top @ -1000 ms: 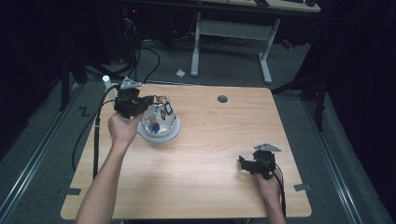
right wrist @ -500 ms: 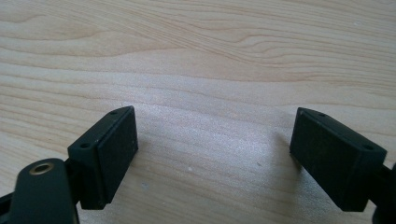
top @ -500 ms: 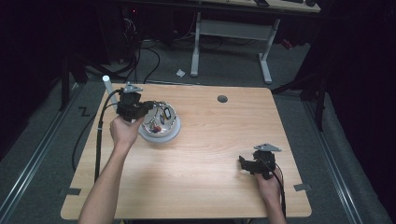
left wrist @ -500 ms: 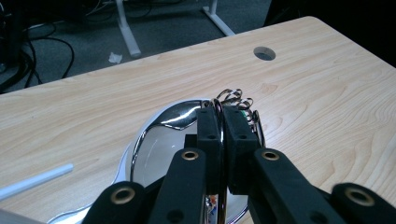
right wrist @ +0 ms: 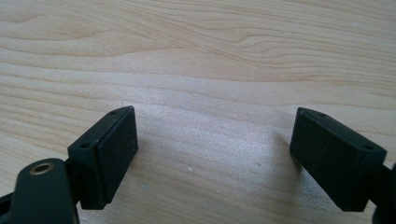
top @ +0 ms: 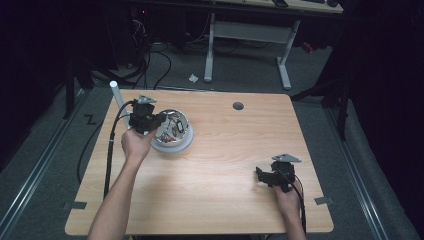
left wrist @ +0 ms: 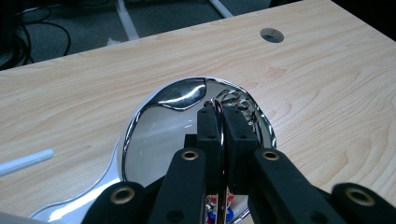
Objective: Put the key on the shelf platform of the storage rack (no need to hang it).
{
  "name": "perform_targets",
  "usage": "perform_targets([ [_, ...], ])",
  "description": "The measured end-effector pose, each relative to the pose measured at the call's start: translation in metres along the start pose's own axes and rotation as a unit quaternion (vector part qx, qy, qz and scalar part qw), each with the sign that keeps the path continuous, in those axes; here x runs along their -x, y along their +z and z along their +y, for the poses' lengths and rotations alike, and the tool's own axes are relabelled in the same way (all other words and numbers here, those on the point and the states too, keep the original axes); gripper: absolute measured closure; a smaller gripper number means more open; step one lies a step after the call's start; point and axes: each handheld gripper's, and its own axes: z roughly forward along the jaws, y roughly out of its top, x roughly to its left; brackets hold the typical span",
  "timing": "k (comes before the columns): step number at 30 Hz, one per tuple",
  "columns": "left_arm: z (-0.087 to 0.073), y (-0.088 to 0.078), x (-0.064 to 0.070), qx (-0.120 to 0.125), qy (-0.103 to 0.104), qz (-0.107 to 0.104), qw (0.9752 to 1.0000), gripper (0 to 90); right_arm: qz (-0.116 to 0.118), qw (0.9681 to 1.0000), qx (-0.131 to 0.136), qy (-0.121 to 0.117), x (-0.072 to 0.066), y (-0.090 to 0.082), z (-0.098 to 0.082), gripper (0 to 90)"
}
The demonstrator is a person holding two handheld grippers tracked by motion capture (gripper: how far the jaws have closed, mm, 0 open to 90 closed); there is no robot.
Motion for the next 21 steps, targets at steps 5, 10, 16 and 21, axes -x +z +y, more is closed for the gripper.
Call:
perform_targets([
  [5,-0.001,0.006,0.002,-0.007,0.006,0.005,1.0000,86.1,0.000,1.0000,0.000,0.000,0.000,0.000,0.000,15.2],
  [10,-0.003,0.015,0.005,-0.016,0.013,0.010,0.9997,86.0,0.000,1.0000,0.000,0.000,0.000,0.000,0.000,15.2],
  [16,-0.005,0.025,0.006,-0.025,0.013,0.010,0.9996,86.3,0.000,1.0000,0.000,0.000,0.000,0.000,0.000,15.2],
  [21,-0.007,0.033,0.006,-0.033,0.016,0.017,0.9992,86.3,0.000,1.0000,0.000,0.000,0.000,0.000,0.000,15.2],
])
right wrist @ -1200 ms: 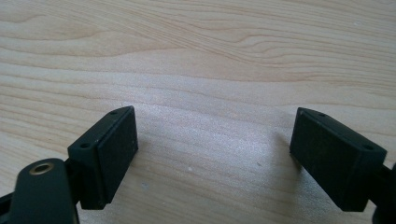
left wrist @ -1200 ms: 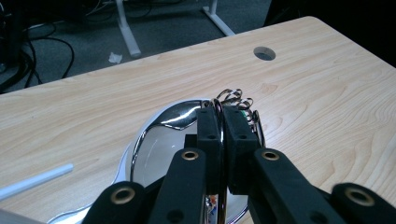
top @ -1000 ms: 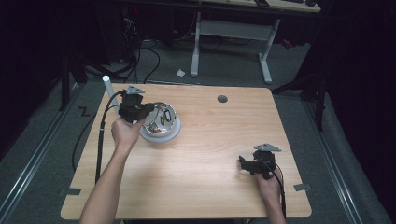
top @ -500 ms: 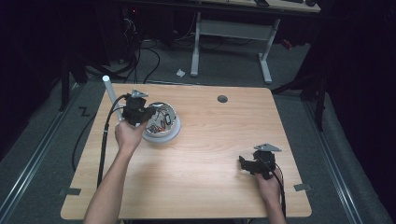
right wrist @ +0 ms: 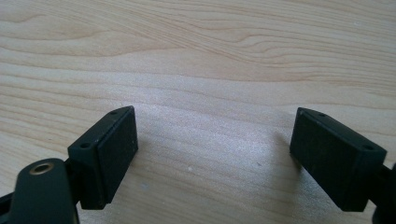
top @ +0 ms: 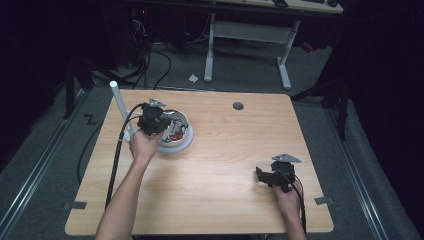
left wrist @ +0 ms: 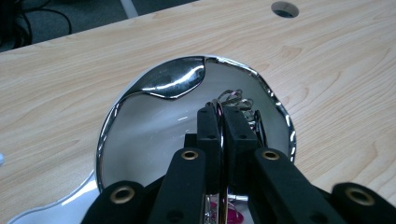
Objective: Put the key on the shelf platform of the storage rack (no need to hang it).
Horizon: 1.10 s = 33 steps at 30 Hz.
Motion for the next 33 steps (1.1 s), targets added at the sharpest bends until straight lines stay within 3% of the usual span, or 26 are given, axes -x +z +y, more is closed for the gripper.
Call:
perform_targets([
  [7,0.000,0.004,-0.002,0.003,-0.006,0.002,1.0000,85.8,0.000,1.0000,0.000,0.000,0.000,0.000,0.000,15.2],
  [14,-0.001,0.008,-0.004,-0.004,-0.007,0.011,0.9999,79.5,0.000,1.0000,0.000,0.000,0.000,0.000,0.000,15.2],
  [25,-0.002,0.006,-0.001,-0.010,-0.001,0.016,0.9998,57.4,0.000,1.0000,0.000,0.000,0.000,0.000,0.000,15.2],
  [30,-0.001,0.002,0.004,-0.008,0.005,0.010,0.9999,53.4,0.000,1.0000,0.000,0.000,0.000,0.000,0.000,15.2],
  [33,-0.005,-0.004,0.004,0.007,-0.007,0.000,1.0000,51.5,0.000,1.0000,0.000,-0.001,0.000,0.000,0.000,15.2],
])
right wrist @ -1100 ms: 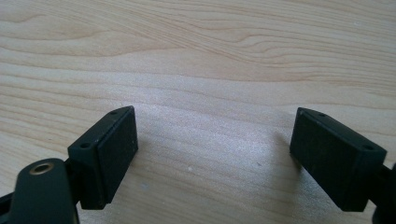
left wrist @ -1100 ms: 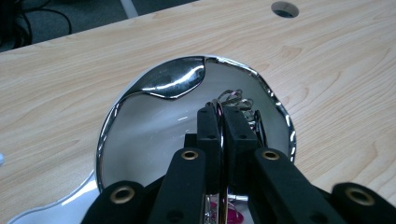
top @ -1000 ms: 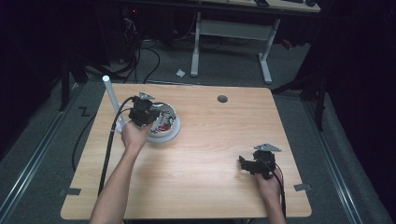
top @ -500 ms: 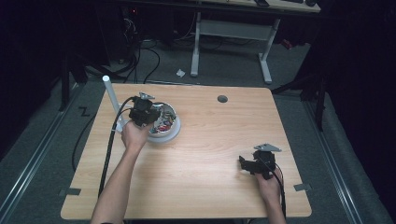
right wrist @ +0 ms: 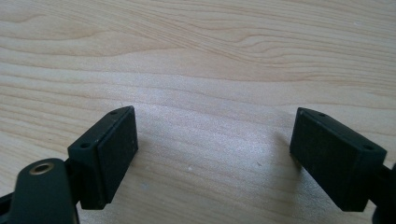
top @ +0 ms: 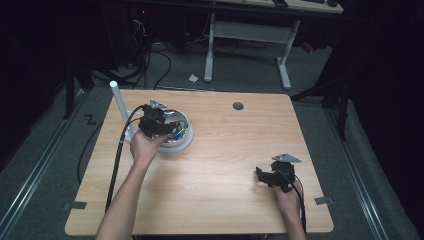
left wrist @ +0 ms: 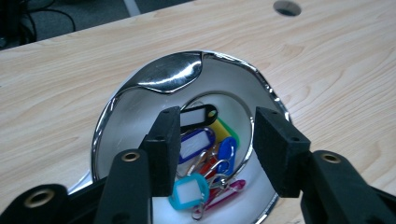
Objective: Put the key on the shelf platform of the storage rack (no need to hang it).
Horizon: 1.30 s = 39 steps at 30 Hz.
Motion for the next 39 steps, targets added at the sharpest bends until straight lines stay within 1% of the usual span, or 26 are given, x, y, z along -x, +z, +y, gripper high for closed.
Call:
perform_targets([
  [4,-0.006,-0.008,-0.004,0.003,-0.012,0.001,0.9999,49.1,0.000,1.0000,0.000,0.001,0.000,0.000,0.000,15.2],
  [9,-0.014,-0.023,-0.006,0.016,-0.016,-0.002,0.9997,45.9,0.000,1.0000,0.000,0.001,0.000,0.000,0.000,15.2],
  [14,-0.017,-0.034,-0.006,0.031,-0.022,-0.006,0.9992,45.1,0.000,1.0000,0.000,0.000,0.000,0.000,0.000,15.2],
  [17,-0.018,-0.040,-0.006,0.034,-0.022,-0.009,0.9991,44.4,0.000,1.0000,0.000,0.001,0.000,0.000,0.000,15.2],
  [23,-0.020,-0.051,-0.003,0.049,-0.025,-0.016,0.9983,43.0,0.000,1.0000,0.000,0.001,0.000,0.000,0.000,15.2],
  [27,-0.020,-0.056,-0.001,0.050,-0.021,-0.018,0.9984,41.9,0.000,1.0000,0.000,0.000,0.000,0.000,0.000,15.2],
  [31,-0.022,-0.063,0.001,0.056,-0.023,-0.022,0.9979,41.5,0.000,1.0000,0.000,0.001,0.000,0.000,0.000,15.2],
  [33,-0.023,-0.065,0.003,0.058,-0.021,-0.022,0.9979,41.3,0.000,1.0000,0.000,0.001,0.000,0.000,0.000,15.2],
  [39,-0.028,-0.072,0.007,0.060,-0.020,-0.032,0.9974,41.0,0.000,1.0000,0.000,0.001,0.000,0.000,0.000,15.2],
])
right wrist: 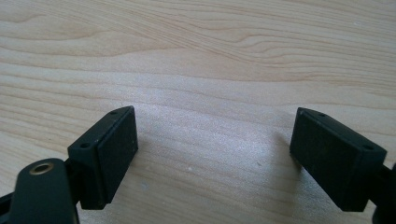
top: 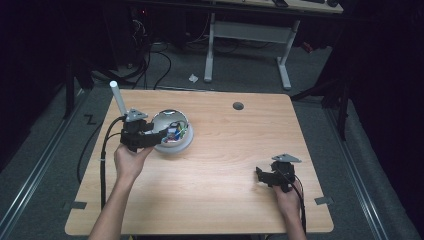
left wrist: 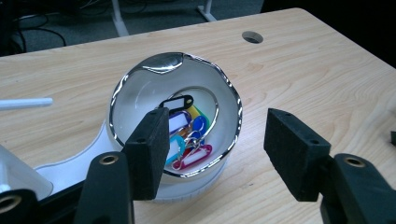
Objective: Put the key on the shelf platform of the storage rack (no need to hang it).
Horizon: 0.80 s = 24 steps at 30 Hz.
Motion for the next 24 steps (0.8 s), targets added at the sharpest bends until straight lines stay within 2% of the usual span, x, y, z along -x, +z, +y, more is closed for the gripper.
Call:
perform_targets([
  [9,-0.006,-0.008,0.009,0.003,0.012,-0.001,0.9999,40.7,0.000,1.0000,0.000,0.000,0.000,0.000,0.000,15.2],
  [15,-0.012,-0.012,0.012,0.009,0.008,-0.007,0.9999,40.6,0.000,1.0000,0.000,0.000,0.000,0.000,0.000,15.2],
  [19,-0.014,-0.011,0.012,-0.001,0.011,-0.004,0.9999,40.6,0.000,1.0000,0.000,0.000,0.000,0.000,0.000,15.2],
  [24,-0.018,-0.011,0.014,0.003,0.007,-0.007,0.9999,40.6,0.000,1.0000,0.000,0.000,0.000,0.000,0.000,15.2],
])
